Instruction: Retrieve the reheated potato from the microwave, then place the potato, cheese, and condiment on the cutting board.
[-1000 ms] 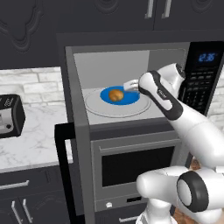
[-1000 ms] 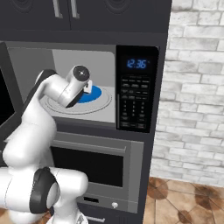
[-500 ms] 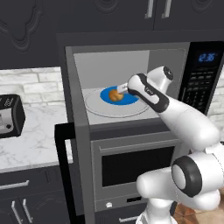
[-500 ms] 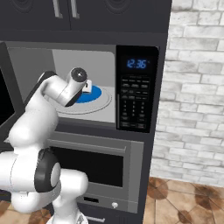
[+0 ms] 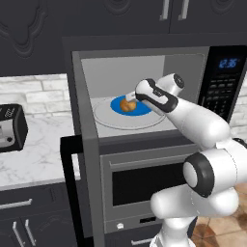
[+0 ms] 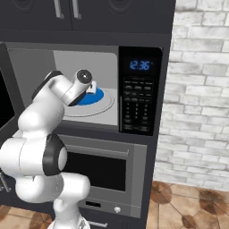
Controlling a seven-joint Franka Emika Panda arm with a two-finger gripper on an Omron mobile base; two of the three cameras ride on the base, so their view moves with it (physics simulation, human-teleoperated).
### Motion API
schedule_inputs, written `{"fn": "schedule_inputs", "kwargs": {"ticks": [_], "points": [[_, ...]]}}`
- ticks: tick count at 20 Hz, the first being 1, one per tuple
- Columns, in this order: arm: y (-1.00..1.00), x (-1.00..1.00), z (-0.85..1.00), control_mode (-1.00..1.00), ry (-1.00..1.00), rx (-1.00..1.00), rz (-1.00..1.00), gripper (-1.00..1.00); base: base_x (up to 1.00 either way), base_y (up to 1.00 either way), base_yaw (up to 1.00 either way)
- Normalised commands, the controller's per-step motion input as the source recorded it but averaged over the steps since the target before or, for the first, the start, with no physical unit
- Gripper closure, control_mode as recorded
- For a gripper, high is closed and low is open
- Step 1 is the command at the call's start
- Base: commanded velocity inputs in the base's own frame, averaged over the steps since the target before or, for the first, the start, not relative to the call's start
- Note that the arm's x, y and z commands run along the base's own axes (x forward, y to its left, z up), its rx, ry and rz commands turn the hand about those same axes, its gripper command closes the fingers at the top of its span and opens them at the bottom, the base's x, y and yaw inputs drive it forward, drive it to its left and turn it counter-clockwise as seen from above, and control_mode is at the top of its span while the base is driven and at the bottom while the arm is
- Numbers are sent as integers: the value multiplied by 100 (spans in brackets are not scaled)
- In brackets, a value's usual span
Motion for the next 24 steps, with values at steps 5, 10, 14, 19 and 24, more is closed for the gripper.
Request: {"fn": "schedule_inputs", "kwargs": {"ticks": [5,10,14,19,24], "points": [[2,16,-4,-100,0,-1,7,-100,0,0,0],[3,1,-13,-100,-2,-3,9,-100,0,0,0],[4,15,-8,-100,-3,-2,8,-100,0,0,0],[2,18,-6,-100,-1,-1,6,-100,0,0,0],[5,7,-11,-100,0,-4,6,-100,0,0,0]]}}
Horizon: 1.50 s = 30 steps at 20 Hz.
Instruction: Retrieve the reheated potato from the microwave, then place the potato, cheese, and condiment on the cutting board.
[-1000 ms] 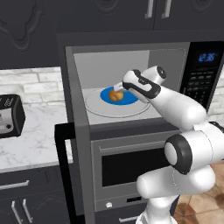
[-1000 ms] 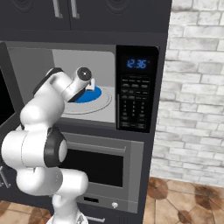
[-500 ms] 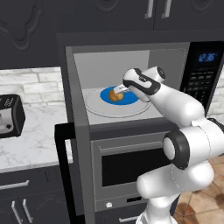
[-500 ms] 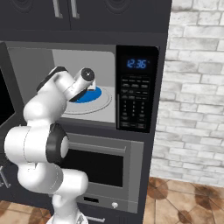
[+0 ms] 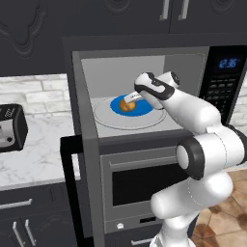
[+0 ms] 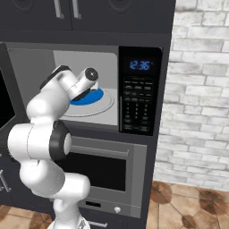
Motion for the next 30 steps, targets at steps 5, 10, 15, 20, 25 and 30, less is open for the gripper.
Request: {"fn": "schedule_inputs", "kwargs": {"ticks": [5,10,15,20,25,30], "points": [[8,0,-14,-100,0,-4,7,-100,0,0,0],[2,-8,-16,-100,0,-4,7,-100,0,0,0],[1,-8,-15,-100,0,-1,5,-100,0,0,0],[6,0,-7,-100,0,0,5,-100,0,0,0],[7,3,0,-100,0,1,3,-100,0,0,0],[4,3,0,-100,2,6,1,-100,0,0,0]]}}
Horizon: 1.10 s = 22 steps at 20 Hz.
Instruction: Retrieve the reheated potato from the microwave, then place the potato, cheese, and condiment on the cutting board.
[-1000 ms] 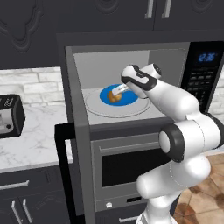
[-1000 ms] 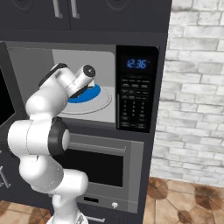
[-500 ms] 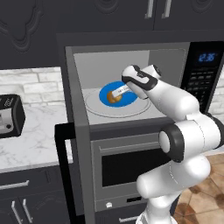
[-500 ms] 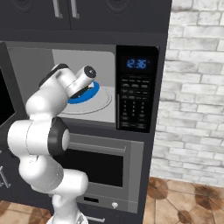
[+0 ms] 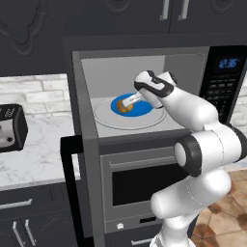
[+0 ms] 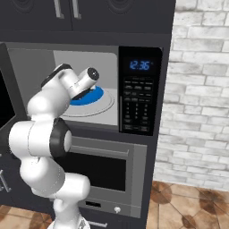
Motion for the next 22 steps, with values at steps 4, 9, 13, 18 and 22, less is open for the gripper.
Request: {"fn": "schedule_inputs", "kwargs": {"ticks": [4,9,13,18,22], "points": [[7,0,-11,-100,1,6,1,-100,0,0,0],[3,0,-29,-100,1,3,0,-100,0,0,0],[0,4,-39,-100,0,0,0,-100,0,0,0],[1,15,-26,-100,0,0,0,100,0,0,0],[0,6,-19,-100,0,0,0,100,0,0,0]]}}
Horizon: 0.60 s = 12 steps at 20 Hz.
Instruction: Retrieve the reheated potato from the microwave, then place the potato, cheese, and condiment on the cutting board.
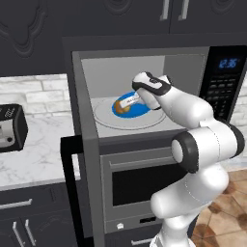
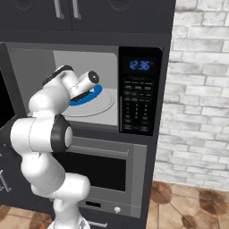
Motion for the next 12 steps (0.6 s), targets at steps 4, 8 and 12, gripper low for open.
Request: {"fn": "schedule_inputs", "kwargs": {"ticks": [4,8,12], "points": [[-7,-18,-12,-100,-1,0,0,100,0,0,0],[-15,-41,1,-100,-8,3,0,100,0,0,0],[-13,-32,18,-100,-7,3,-1,100,0,0,0]]}}
